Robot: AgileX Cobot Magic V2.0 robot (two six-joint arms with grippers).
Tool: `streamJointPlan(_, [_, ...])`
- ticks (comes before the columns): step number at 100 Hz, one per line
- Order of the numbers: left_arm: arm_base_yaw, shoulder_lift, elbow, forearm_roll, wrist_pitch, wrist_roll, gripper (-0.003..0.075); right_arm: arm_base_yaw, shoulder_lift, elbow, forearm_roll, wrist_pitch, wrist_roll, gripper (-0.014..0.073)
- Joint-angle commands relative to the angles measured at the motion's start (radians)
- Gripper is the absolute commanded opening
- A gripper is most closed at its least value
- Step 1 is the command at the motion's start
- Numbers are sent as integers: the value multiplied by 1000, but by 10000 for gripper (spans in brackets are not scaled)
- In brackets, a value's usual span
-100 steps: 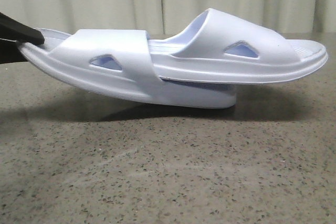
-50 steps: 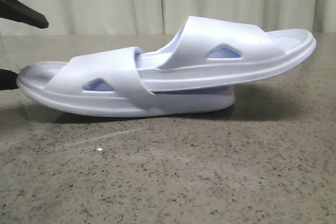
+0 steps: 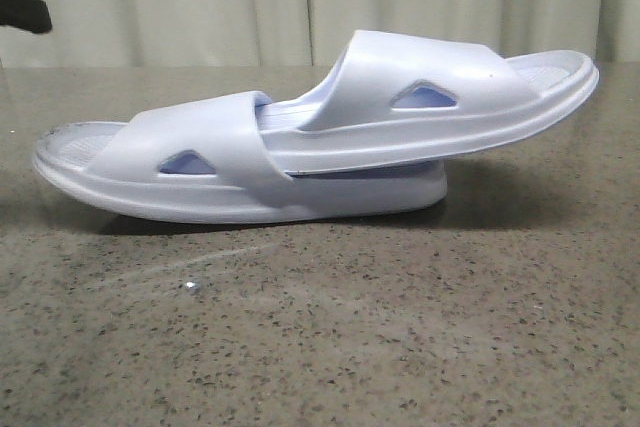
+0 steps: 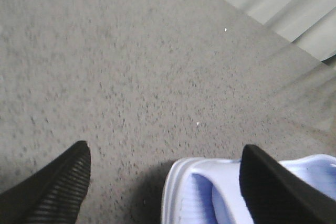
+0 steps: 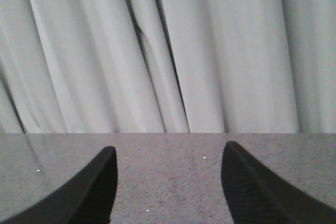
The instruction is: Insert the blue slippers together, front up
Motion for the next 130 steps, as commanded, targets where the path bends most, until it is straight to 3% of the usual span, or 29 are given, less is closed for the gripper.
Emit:
streamJointPlan(1, [-6,-83,-42,-66,-25,80,520,1,3,-27,-48,-57,-17,377])
streamJointPlan(22, [-6,-322,-34,53,-175,132,520,1,-4,-25,-180,-25,-17,377])
streamJointPlan(55, [-6,-654,115,155,-236,132,520,1,-216,120,-227,-84,-17,377])
streamJointPlan(88, [-6,-846,303,200,-243,132,520,1,-448,328,-227,-108,-17,377])
streamJointPlan(109, [-6,-863,359,214,-259,132,515,1,-515,433,-227,-149,-17,361])
streamJointPlan(119, [-6,-863,373,214,-259,132,480,1,-515,442,-227,-186,-17,330])
streamJointPlan(130, [-6,-863,379,214,-259,132,390,1,-515,442,-227,-211,-17,253])
